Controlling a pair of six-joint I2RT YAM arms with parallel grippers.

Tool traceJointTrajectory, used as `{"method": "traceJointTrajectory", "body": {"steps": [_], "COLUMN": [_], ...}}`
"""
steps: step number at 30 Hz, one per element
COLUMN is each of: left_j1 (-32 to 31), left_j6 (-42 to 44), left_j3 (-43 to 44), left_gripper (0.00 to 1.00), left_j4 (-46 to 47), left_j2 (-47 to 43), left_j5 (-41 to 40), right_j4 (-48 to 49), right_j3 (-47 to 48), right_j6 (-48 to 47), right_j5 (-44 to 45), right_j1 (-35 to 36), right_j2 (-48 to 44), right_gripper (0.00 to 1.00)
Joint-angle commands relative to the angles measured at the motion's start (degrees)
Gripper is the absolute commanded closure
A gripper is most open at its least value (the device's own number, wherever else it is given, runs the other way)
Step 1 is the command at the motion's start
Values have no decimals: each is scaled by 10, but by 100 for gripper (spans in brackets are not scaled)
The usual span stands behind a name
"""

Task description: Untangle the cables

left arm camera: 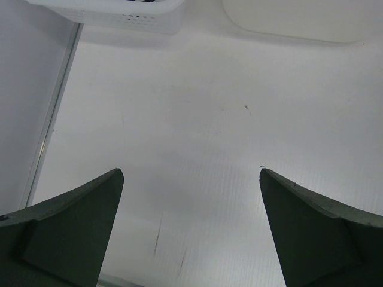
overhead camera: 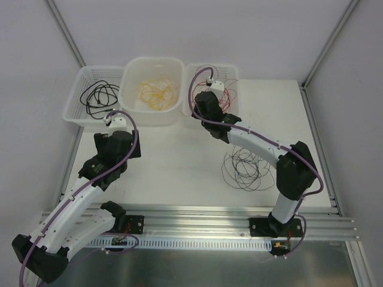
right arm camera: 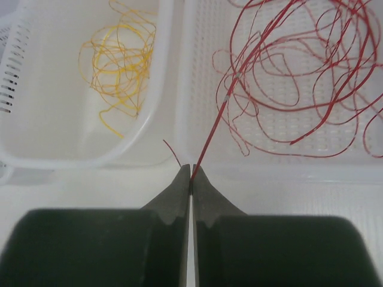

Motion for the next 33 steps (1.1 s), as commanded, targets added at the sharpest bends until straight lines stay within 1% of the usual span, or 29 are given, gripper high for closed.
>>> {"method": "traceJointTrajectory", "body": {"steps": [1, 2, 6, 8, 11, 12, 15, 16, 18, 21, 24, 25, 27, 28, 30, 31, 33], "left_j1": [7, 7, 8, 9, 10, 9, 11, 11, 11, 10, 11, 10, 12, 12, 12, 12, 12], "left_j6": [-10, -10, -9, -9, -9, -9, -8, -8, -8, -8, -7, -6, -7, -7, -8, -9, -9], "left_j3": [-2, -2, -2, -3, -3, -3, -3, -2, -3, -3, -2, 0, 0, 0, -1, -1, -1], "left_gripper": [1, 1, 1, 1, 1, 1, 1, 1, 1, 1, 1, 1, 1, 1, 1, 1, 1], "left_j4": [11, 11, 11, 11, 11, 11, 11, 11, 11, 11, 11, 11, 11, 11, 11, 11, 11], "left_j2": [-7, -7, -5, -3, -1, -1, 2, 4, 5, 8, 12, 14, 13, 12, 8, 4, 3], "left_j5": [0, -1, -1, -1, -1, -1, 0, 1, 2, 6, 12, 13, 15, 14, 16, 21, 28], "right_j4": [-28, -27, -24, -28, -61, -66, -64, -63, -65, -71, -88, -92, -109, -115, -137, -150, -194], "right_j3": [37, 50, 97, 112, 154, 159, 154, 149, 144, 133, 134, 134, 132, 129, 122, 120, 114], "right_j6": [-65, -70, -103, -104, -96, -94, -84, -84, -86, -90, -103, -109, -127, -132, -144, -149, -152], "right_j5": [-14, -23, -87, -101, -132, -134, -133, -134, -135, -136, -137, -139, -139, -140, -141, -140, -132], "right_j1": [-38, -61, -113, -138, -164, -168, -174, -174, -174, -175, -177, -176, -175, -175, -175, -176, -175], "right_j2": [-31, -25, 11, 28, 80, 103, 129, 144, 154, 157, 140, 122, 97, 84, 37, 23, -24], "right_gripper": [99, 99, 99, 99, 99, 99, 98, 96, 94, 89, 74, 65, 56, 46, 36, 28, 22]}}
